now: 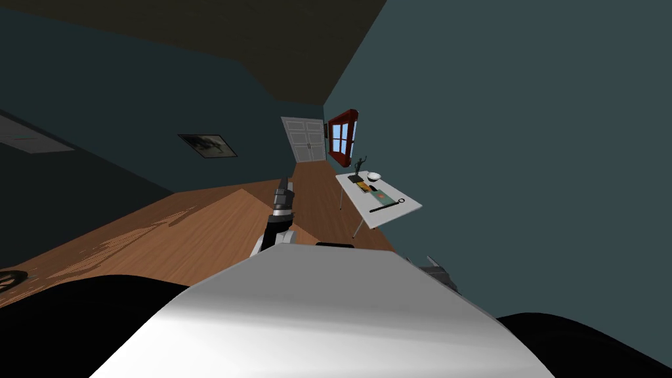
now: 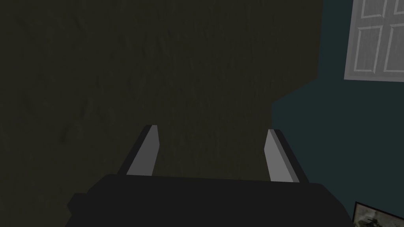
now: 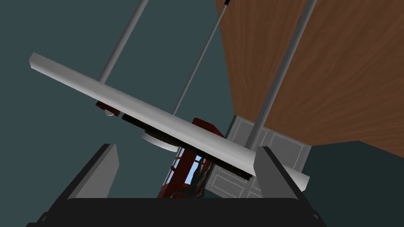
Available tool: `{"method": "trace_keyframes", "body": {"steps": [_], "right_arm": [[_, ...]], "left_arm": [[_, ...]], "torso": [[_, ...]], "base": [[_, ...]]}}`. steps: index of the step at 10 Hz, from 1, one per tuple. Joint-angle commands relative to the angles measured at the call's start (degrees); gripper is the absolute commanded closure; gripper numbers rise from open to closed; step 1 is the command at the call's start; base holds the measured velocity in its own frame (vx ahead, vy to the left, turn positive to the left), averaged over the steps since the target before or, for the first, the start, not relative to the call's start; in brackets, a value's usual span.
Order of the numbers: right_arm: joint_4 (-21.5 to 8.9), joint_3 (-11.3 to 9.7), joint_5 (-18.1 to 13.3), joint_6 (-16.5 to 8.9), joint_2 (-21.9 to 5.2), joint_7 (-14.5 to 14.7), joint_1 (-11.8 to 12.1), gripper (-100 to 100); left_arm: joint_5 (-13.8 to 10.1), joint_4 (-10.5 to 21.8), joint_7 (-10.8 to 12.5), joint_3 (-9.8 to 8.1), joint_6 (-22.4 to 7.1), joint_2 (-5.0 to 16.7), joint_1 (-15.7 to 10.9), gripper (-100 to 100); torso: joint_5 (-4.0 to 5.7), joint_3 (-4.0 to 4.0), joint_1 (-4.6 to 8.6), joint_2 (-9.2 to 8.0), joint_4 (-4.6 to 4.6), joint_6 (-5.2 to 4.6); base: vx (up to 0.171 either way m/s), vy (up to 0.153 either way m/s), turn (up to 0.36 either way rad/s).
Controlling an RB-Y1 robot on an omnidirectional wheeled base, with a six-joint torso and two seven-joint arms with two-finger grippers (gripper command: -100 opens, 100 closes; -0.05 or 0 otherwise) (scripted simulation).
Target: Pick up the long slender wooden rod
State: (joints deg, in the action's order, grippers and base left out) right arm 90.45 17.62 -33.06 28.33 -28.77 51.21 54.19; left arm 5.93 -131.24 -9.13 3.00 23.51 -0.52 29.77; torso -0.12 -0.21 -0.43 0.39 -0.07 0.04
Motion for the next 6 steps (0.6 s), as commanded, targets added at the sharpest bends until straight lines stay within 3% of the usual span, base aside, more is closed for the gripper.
{"method": "trace_keyframes", "body": {"steps": [1, 2, 5, 6], "right_arm": [[-0.8, 0.8, -1.0, 1.4, -0.7, 2.8, 1.6, -100], [-2.5, 1.6, -3.0, 2.7, -2.8, 4.4, 3.6, -100], [-4.0, 2.5, -5.1, 4.1, -5.0, 9.0, 5.6, -100], [-5.4, 3.3, -7.0, 5.5, -7.3, 10.8, 7.5, -100]], "left_arm": [[0.0, 0.0, 0.0, 0.0, 0.0, 0.0, 0.0, 0], [0.0, 0.0, 0.0, 0.0, 0.0, 0.0, 0.0, 0], [0.0, 0.0, 0.0, 0.0, 0.0, 0.0, 0.0, 0], [0.0, 0.0, 0.0, -0.01, 0.0, 0.0, 0.0, 0]], "torso": [[0.0, 0.0, 0.0, 0.0, 0.0, 0.0], [0.01, -0.03, 0.1, 0.03, -0.01, 0.0], [0.01, -0.11, 0.09, 0.18, -0.04, 0.01], [0.03, -0.08, 0.15, 0.12, -0.04, 0.0]], "base": [[0.11, 0.089, 0.012], [0.14, 0.11, 0.043], [0.128, 0.093, 0.032], [0.15, 0.068, 0.05]]}}
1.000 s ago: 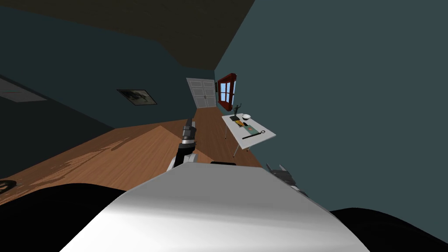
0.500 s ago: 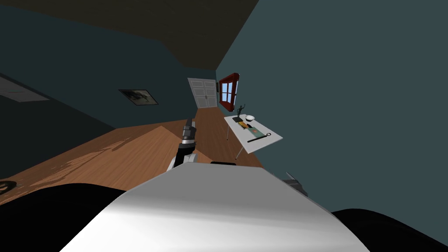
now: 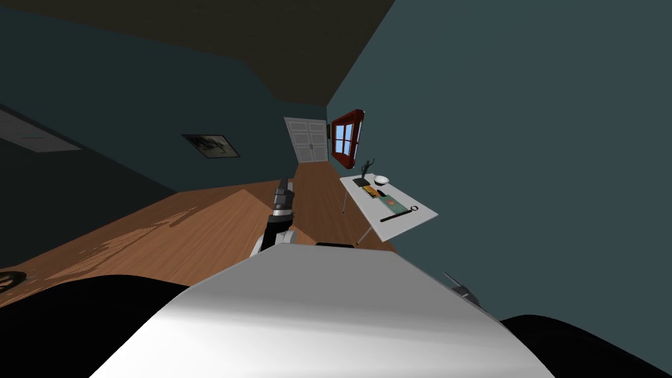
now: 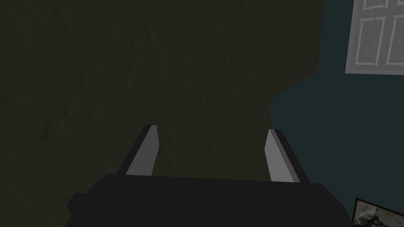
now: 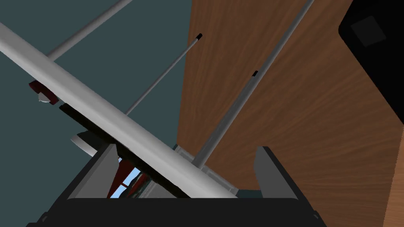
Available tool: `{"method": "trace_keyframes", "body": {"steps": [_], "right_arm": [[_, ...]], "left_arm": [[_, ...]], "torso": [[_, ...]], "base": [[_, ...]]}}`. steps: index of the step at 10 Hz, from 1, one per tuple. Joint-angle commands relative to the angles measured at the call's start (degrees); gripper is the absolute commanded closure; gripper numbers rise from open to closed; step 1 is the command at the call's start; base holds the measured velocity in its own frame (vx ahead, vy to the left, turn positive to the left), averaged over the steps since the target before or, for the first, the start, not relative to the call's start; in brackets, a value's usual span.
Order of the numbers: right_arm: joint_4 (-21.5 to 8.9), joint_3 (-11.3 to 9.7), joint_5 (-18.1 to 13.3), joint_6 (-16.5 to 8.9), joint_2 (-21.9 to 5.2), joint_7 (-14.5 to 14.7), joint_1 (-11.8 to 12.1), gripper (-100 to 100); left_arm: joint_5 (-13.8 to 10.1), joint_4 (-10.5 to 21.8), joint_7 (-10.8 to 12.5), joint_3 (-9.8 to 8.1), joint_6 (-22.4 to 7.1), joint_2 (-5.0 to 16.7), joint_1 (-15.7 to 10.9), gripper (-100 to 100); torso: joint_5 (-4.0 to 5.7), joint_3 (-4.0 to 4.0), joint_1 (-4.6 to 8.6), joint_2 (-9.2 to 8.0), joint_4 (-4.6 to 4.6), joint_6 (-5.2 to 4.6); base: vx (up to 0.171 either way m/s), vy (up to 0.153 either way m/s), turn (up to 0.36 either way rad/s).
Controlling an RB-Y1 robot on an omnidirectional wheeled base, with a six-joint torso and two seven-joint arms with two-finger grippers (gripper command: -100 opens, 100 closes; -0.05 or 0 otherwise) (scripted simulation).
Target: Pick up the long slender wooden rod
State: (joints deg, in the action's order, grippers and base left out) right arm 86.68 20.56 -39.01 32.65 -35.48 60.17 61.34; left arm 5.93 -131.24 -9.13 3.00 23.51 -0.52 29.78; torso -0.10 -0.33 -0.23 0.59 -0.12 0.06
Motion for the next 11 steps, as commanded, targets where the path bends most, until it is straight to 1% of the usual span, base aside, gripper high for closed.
{"method": "trace_keyframes", "body": {"steps": [1, 2, 3, 4, 5, 6, 7, 8, 9, 10, 11], "right_arm": [[-1.7, 0.3, -1.1, 1.2, -0.5, 2.9, 0.4, -100], [-3.0, 1.1, -2.9, 2.7, -2.8, 4.4, 2.3, -100], [-3.0, 1.1, -2.9, 2.7, -2.8, 5.9, 2.3, -100], [-4.2, 1.8, -4.7, 4.2, -5.2, 7.6, 4.1, -100], [-4.2, 1.8, -4.7, 4.2, -5.2, 8.8, 4.1, -100], [-5.3, 2.5, -6.3, 5.7, -7.5, 10.8, 5.9, -100], [-5.3, 2.5, -6.3, 5.7, -7.5, 11.5, 5.9, -100], [-6.2, 3.1, -7.8, 7.1, -9.9, 13.7, 7.6, -100], [-6.2, 3.1, -7.8, 7.1, -9.9, 14.1, 7.6, -100], [-7.1, 3.6, -9.3, 8.6, -12.1, 16.1, 9.2, -100], [-7.1, 3.6, -9.3, 8.6, -12.1, 16.6, 9.2, -100]], "left_arm": [[0.0, 0.0, 0.0, 0.0, 0.0, 0.0, 0.0, 0], [0.0, 0.0, 0.0, 0.0, 0.0, 0.0, 0.0, 0], [0.0, 0.0, 0.0, 0.0, 0.0, 0.0, 0.0, 0], [0.0, 0.0, 0.0, 0.0, 0.0, 0.0, 0.0, 0], [0.0, 0.0, 0.0, 0.0, 0.0, 0.0, 0.0, 0], [0.0, 0.0, 0.0, 0.0, 0.0, 0.0, 0.0, 0], [0.0, 0.0, 0.0, 0.0, 0.0, 0.0, 0.0, 0], [0.0, 0.0, 0.0, 0.0, 0.0, 0.0, 0.0, 0], [0.0, 0.0, 0.0, 0.0, 0.0, 0.0, 0.0, 0], [0.0, 0.0, 0.0, -0.01, 0.0, 0.0, 0.0, 0], [0.0, 0.0, 0.0, 0.0, 0.0, 0.0, 0.0, 0]], "torso": [[0.0, 0.0, 0.0, 0.0, 0.0, 0.0], [0.03, 0.01, 0.05, -0.03, 0.0, -0.01], [0.02, -0.06, 0.04, 0.1, -0.02, 0.01], [0.04, -0.02, 0.09, 0.01, -0.01, -0.01], [0.02, -0.05, 0.0, 0.09, -0.02, 0.0], [0.02, -0.03, 0.02, 0.02, -0.01, 0.0], [0.03, -0.05, 0.09, 0.08, -0.02, 0.01], [0.05, -0.04, 0.13, 0.04, -0.02, 0.0], [0.04, -0.06, 0.11, 0.1, -0.02, 0.02], [0.05, -0.02, 0.13, 0.01, -0.01, -0.01], [0.04, -0.06, 0.08, 0.1, -0.02, 0.02]], "base": [[0.139, 0.054, 0.026], [0.181, 0.062, 0.067], [0.145, 0.043, 0.028], [0.173, 0.077, 0.058], [0.148, 0.065, 0.027], [0.17, 0.041, 0.057], [0.154, 0.032, 0.039], [0.173, 0.043, 0.076], [0.144, 0.032, 0.036], [0.176, 0.052, 0.065], [0.149, 0.061, 0.037]]}}
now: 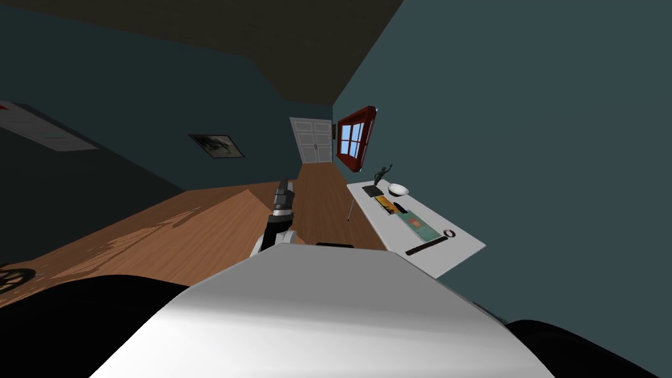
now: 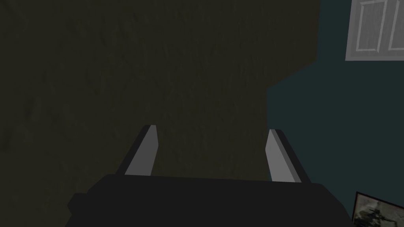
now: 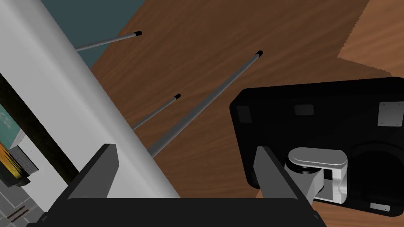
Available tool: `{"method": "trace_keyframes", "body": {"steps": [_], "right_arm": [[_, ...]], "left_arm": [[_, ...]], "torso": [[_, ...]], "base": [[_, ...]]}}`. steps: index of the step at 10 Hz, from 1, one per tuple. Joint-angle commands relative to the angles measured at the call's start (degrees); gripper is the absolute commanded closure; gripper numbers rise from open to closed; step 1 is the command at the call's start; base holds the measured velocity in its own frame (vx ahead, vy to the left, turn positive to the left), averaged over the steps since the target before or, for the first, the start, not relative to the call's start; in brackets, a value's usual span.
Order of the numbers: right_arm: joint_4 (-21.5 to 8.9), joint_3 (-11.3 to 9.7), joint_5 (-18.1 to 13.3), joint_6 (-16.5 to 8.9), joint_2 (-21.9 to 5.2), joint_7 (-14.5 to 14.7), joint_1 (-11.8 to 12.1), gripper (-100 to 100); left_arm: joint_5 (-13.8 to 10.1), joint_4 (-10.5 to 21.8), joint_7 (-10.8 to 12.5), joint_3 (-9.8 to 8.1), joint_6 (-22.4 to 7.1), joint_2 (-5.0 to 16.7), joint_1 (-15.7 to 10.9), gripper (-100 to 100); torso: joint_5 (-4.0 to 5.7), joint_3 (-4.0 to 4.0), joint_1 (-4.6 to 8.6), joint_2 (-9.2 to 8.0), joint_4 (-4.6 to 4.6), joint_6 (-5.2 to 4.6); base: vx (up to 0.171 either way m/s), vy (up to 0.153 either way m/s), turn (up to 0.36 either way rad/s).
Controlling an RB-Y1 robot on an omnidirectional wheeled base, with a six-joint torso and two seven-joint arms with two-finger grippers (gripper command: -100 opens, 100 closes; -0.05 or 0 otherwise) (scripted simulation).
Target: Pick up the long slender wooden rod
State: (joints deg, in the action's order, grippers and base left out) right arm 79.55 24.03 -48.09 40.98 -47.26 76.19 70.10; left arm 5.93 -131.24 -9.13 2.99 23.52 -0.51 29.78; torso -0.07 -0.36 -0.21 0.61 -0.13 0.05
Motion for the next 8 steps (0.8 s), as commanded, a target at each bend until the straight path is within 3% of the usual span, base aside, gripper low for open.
{"method": "trace_keyframes", "body": {"steps": [1, 3, 5, 6, 8], "right_arm": [[-0.7, 0.6, -1.5, 1.7, -2.6, 2.8, 1.9, -100], [-1.3, 1.1, -2.6, 3.1, -4.7, 4.9, 3.3, -100], [-2.3, 1.7, -4.6, 5.6, -8.5, 8.4, 5.6, -100], [-2.3, 1.7, -4.6, 5.6, -8.5, 8.6, 5.6, -100], [-2.8, 2.2, -6.0, 7.7, -11.6, 11.4, 7.4, -100]], "left_arm": [[0.0, 0.0, 0.0, 0.0, 0.0, 0.0, 0.0, 0], [0.0, 0.0, 0.0, 0.0, 0.0, 0.0, 0.0, 0], [0.0, 0.0, 0.0, 0.0, 0.0, 0.0, 0.0, 0], [0.0, 0.0, 0.0, 0.0, 0.0, 0.0, 0.0, 0], [0.0, 0.0, 0.0, 0.0, 0.0, 0.0, 0.0, 0]], "torso": [[0.0, 0.0, 0.0, 0.0, 0.0, 0.0], [0.03, -0.2, 0.13, 0.38, -0.07, 0.05], [0.01, -0.1, 0.08, 0.17, -0.04, 0.03], [0.02, -0.16, 0.13, 0.29, -0.06, 0.04], [0.03, 0.0, 0.15, 0.0, 0.0, 0.02]], "base": [[0.184, 0.035, 0.047], [0.244, 0.029, 0.077], [0.206, 0.028, 0.079], [0.164, 0.016, 0.035], [0.167, 0.015, 0.061]]}}
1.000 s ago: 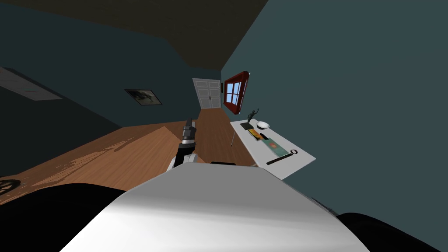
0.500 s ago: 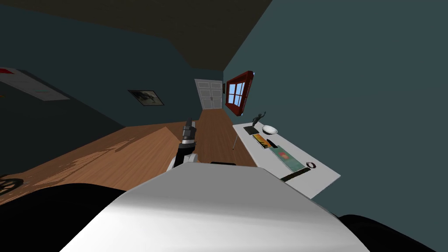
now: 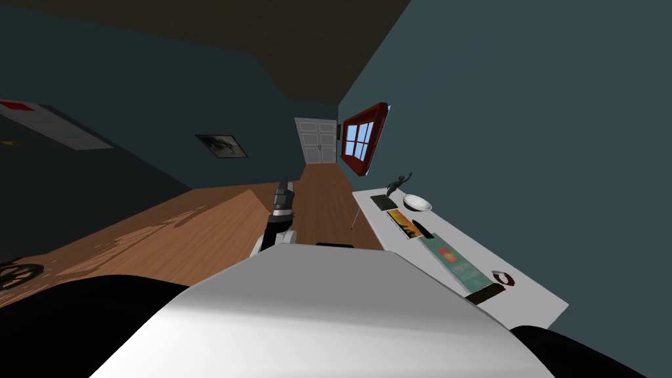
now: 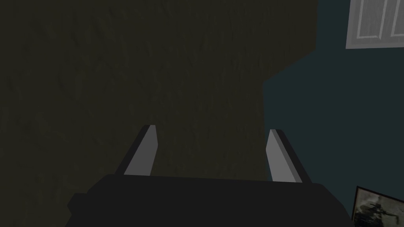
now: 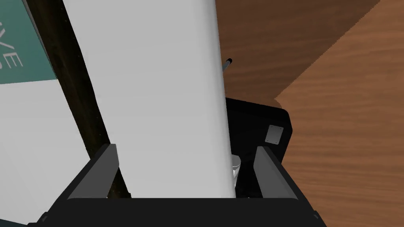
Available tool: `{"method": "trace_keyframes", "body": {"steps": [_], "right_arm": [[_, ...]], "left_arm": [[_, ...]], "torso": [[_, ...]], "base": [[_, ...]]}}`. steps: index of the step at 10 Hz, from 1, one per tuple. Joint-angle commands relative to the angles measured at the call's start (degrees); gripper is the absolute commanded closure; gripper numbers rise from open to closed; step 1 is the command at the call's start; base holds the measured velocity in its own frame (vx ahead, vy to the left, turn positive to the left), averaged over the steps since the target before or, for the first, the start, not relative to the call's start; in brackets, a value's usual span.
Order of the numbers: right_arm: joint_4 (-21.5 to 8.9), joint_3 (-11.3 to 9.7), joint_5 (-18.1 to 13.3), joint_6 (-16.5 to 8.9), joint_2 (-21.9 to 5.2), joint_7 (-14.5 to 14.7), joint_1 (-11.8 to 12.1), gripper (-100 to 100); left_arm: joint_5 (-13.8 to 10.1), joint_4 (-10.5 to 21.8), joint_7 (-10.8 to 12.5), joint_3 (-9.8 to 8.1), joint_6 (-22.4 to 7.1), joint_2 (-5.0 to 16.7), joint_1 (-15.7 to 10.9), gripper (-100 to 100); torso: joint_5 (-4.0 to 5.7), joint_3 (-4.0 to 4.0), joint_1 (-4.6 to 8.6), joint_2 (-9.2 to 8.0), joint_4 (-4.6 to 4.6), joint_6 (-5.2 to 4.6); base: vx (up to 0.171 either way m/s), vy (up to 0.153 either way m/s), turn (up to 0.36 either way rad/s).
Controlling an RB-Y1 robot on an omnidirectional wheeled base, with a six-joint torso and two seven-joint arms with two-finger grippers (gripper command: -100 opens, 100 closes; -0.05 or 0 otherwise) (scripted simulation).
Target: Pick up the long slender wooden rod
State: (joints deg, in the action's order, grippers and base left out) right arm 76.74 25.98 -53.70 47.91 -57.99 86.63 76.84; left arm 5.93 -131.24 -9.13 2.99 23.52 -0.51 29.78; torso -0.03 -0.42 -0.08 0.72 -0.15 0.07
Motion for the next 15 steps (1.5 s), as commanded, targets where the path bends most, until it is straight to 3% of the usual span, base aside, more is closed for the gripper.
{"method": "trace_keyframes", "body": {"steps": [1, 3, 4, 5, 6, 8, 9, 10, 14, 15], "right_arm": [[-0.2, 0.4, -0.9, 1.6, -2.1, 2.1, 1.4, -100], [-0.3, 0.7, -1.7, 3.2, -4.4, 4.0, 2.6, -100], [-0.1, 0.6, -1.5, 2.5, -3.7, 3.1, 2.2, -100], [-0.1, 0.6, -1.5, 2.6, -3.9, 3.3, 2.2, 0], [-0.6, -1.3, -2.3, 1.3, -2.9, 3.2, 0.5, -100], [-1.0, -3.3, -3.0, 0.1, -1.8, 3.2, -1.3, -100], [-0.9, -2.6, -2.8, 0.6, -2.0, 3.5, -0.7, -100], [-0.9, -2.8, -2.8, 0.5, -1.9, 3.5, -0.8, 100], [-0.9, -2.7, -2.8, 0.4, -1.9, 3.5, -0.8, 100], [-0.9, -2.7, -2.8, 0.4, -1.9, 3.5, -0.8, 0]], "left_arm": [[0.0, 0.0, 0.0, 0.0, 0.0, 0.0, 0.0, 0], [0.0, 0.0, 0.0, 0.0, 0.0, 0.0, 0.0, 0], [0.0, 0.0, 0.0, 0.0, 0.0, 0.0, 0.0, 0], [0.0, 0.0, 0.0, 0.0, 0.0, 0.0, 0.0, 0], [0.0, 0.0, 0.0, 0.0, 0.0, 0.0, 0.0, 0], [0.0, 0.0, 0.0, 0.0, 0.0, 0.0, 0.0, 0], [0.0, 0.0, 0.0, 0.0, 0.0, 0.0, 0.0, 0], [0.0, 0.0, 0.0, 0.0, 0.0, 0.0, 0.0, 0], [0.0, 0.0, 0.0, 0.0, 0.0, 0.0, 0.0, 0], [0.0, 0.0, 0.0, 0.0, 0.0, 0.0, 0.0, 0]], "torso": [[0.0, 0.0, 0.0, 0.0, 0.0, 0.0], [-0.01, -0.1, 0.01, 0.15, -0.05, 0.01], [0.0, -0.04, 0.03, 0.05, -0.02, 0.0], [0.01, 0.15, 0.03, -0.3, 0.05, -0.04], [0.01, 0.32, 0.03, -0.57, 0.12, -0.05], [0.04, 0.45, 0.12, -0.79, 0.18, -0.06], [0.05, 0.48, 0.13, -0.84, 0.2, -0.06], [0.02, 0.48, 0.08, -0.83, 0.19, -0.07], [0.14, 0.44, 0.15, -0.77, 0.19, -0.06], [0.16, 0.44, 0.16, -0.76, 0.18, -0.06]], "base": [[0.244, 0.038, 0.083], [0.201, 0.006, 0.071], [0.077, 0.002, 0.019], [0.016, 0.0, 0.001], [0.0, -0.012, 0.074], [-0.013, -0.021, 0.07], [-0.008, -0.009, 0.011], [0.0, 0.0, 0.0], [0.0, 0.0, 0.0], [0.0, 0.0, 0.0]]}}
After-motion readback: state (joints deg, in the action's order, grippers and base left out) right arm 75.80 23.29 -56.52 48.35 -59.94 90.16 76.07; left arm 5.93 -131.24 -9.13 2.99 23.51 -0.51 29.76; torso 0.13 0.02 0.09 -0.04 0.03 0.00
